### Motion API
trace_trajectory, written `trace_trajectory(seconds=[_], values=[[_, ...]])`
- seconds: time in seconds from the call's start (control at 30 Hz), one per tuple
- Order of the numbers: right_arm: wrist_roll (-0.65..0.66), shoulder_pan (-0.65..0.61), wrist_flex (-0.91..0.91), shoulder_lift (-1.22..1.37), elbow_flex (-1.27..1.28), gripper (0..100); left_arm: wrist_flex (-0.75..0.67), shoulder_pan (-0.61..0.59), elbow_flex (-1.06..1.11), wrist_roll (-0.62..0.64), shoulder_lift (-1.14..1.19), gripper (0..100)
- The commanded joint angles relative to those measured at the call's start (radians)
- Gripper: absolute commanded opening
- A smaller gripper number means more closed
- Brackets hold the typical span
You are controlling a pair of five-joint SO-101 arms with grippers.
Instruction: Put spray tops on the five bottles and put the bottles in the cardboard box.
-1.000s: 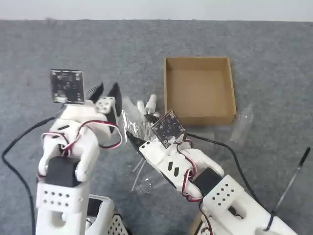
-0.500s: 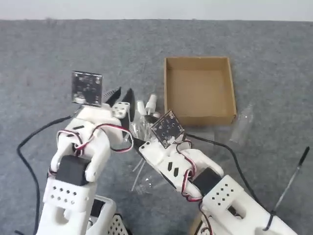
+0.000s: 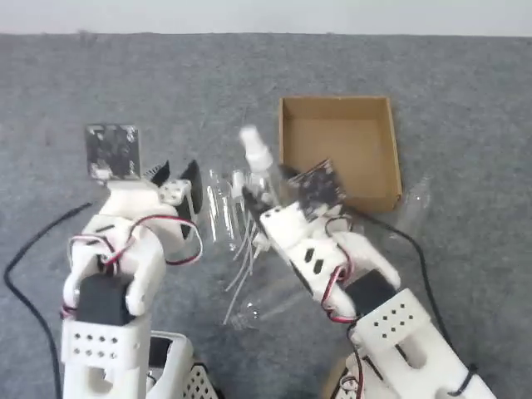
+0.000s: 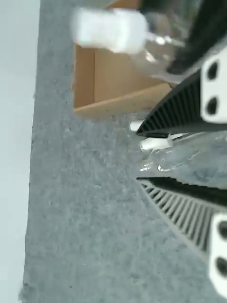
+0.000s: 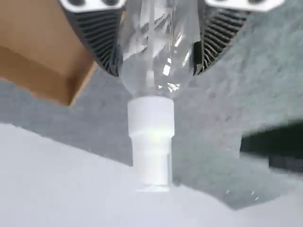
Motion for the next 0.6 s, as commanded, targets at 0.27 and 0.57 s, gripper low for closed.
trace_trajectory(seconds=[0.27,0.57], values=[[-0.009,0.036,0.090,0.386,-0.520,0.6,-0.083,0.221,0.410,-0.184,-0.520,21],[-0.008,-0.076,0.344,0.437,-0.692,0.6,-0.190,0.221,0.475,-0.198,-0.466,21]])
